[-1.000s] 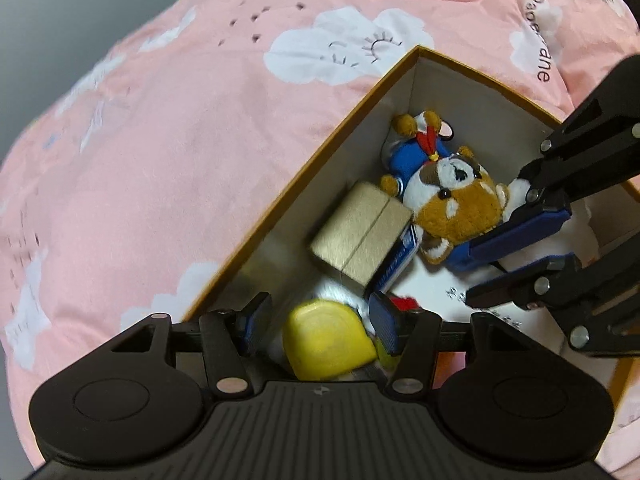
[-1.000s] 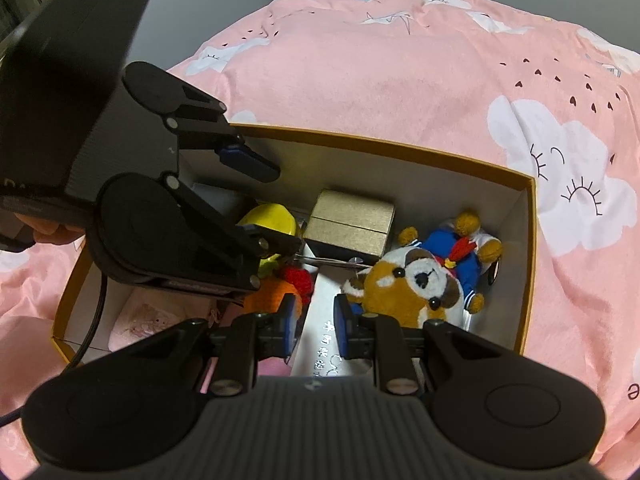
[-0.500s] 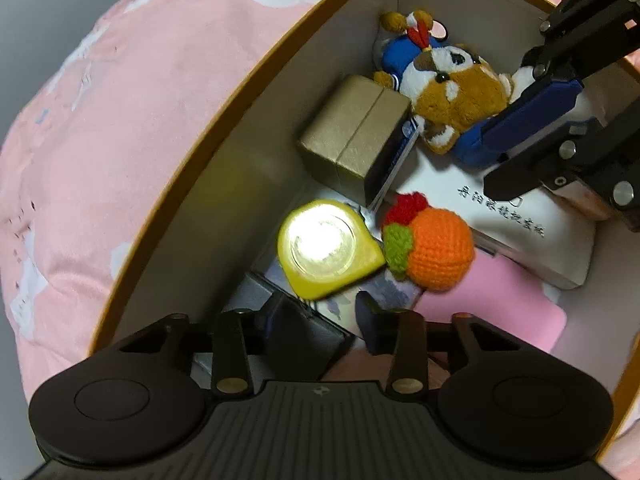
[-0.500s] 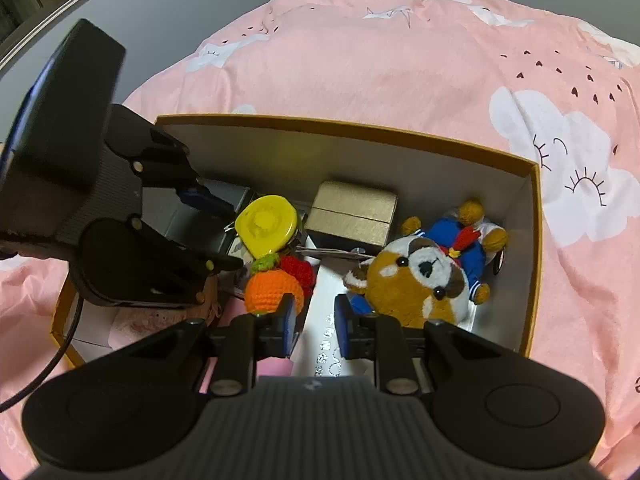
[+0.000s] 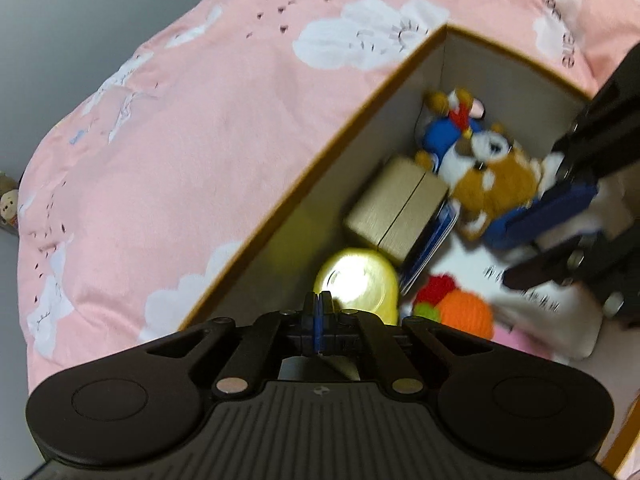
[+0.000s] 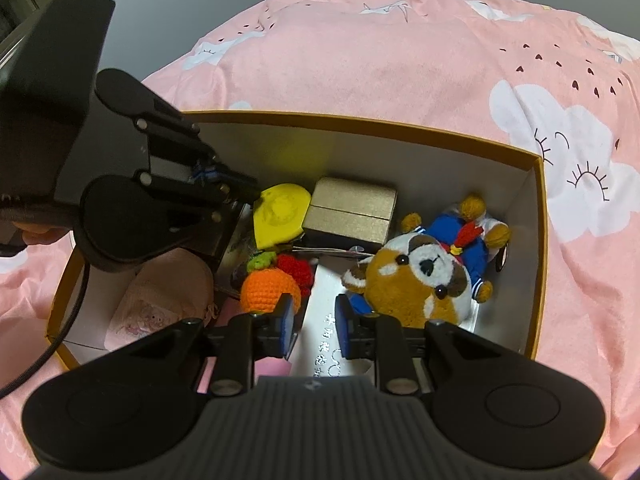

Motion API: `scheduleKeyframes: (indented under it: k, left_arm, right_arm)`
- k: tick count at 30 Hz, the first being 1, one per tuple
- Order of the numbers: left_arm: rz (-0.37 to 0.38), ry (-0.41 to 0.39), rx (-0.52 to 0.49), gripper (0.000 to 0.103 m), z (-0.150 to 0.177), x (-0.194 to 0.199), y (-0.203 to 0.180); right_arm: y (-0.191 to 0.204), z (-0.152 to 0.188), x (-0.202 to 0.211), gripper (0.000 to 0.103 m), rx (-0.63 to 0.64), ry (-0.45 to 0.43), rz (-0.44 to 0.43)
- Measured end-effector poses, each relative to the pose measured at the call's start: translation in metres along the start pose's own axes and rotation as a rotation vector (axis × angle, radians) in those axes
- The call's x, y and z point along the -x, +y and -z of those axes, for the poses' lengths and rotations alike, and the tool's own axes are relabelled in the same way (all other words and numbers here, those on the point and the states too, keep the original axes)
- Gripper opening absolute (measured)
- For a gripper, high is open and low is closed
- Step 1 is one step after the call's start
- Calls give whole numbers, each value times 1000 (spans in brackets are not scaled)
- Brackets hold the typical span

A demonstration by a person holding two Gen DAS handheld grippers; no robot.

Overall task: Organize objects
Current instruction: 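Open both tools to release the tape measure and orange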

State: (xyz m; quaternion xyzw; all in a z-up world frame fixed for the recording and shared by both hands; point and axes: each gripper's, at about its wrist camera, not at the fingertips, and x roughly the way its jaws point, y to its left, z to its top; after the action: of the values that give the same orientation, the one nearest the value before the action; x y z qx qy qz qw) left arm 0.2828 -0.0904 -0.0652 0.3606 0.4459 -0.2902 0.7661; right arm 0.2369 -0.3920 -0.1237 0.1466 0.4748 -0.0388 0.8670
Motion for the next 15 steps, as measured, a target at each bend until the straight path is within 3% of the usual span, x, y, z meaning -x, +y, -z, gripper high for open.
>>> scheduleKeyframes:
  k: [9, 12, 15]
  left_arm:
    - [29, -28, 68, 9, 15, 26, 5]
    - [30, -65, 119, 11, 18, 41, 5]
    - [7, -102, 162, 22, 22, 60, 0]
  right_arm:
    - [2, 0, 3, 26, 4, -8, -5]
    - [5, 0, 9, 36, 4, -21, 1]
    - [11, 0, 21, 38, 6, -43, 6]
